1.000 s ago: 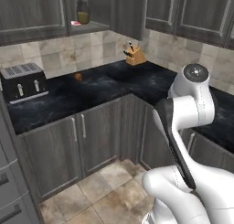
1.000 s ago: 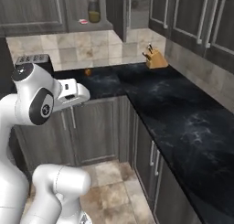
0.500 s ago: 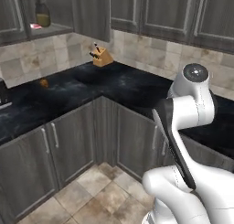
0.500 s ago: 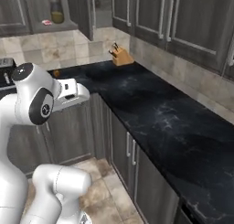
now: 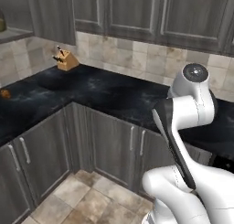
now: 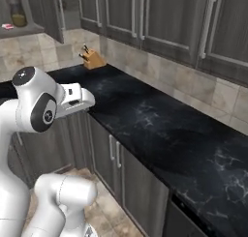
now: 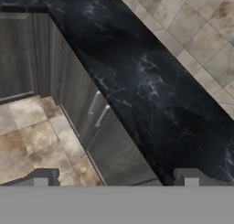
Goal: Pick the bar and boxed food from the counter and place them in the cabinets closest to them.
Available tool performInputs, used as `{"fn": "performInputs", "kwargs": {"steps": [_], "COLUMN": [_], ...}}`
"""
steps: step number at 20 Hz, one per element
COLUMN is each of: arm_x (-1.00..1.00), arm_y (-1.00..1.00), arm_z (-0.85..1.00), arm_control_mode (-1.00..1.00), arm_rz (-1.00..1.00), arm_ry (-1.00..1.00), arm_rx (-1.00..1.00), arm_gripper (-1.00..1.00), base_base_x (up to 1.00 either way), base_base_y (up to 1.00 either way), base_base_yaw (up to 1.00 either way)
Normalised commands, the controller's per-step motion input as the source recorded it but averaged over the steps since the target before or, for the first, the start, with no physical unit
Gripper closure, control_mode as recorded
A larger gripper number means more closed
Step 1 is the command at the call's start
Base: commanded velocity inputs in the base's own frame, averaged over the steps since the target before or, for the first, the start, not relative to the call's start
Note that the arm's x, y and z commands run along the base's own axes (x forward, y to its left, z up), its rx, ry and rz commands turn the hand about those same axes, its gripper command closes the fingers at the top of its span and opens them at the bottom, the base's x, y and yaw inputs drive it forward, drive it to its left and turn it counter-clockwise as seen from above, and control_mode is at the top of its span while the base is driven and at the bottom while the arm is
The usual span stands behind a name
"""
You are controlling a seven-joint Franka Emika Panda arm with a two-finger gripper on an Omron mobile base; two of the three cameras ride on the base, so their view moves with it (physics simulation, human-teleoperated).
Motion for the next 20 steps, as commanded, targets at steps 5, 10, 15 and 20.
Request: {"fn": "performInputs", "kwargs": {"steps": [5, 10, 15, 20], "arm_x": [0.00, 0.00, 0.00, 0.00], "arm_y": [0.00, 0.00, 0.00, 0.00], "arm_z": [0.00, 0.00, 0.00, 0.00], "arm_control_mode": [1.00, 1.00, 1.00, 1.00], "arm_rz": [0.00, 0.00, 0.00, 0.00], "arm_ry": [0.00, 0.00, 0.00, 0.00], "arm_rx": [0.00, 0.00, 0.00, 0.00], "arm_gripper": [-1.00, -1.00, -1.00, -1.00], "base_base_x": [0.00, -0.01, -0.01, -0.04], "base_base_y": [0.00, 0.00, 0.00, 0.00], "base_base_yaw": [-0.39, -0.38, -0.38, -0.37]}}
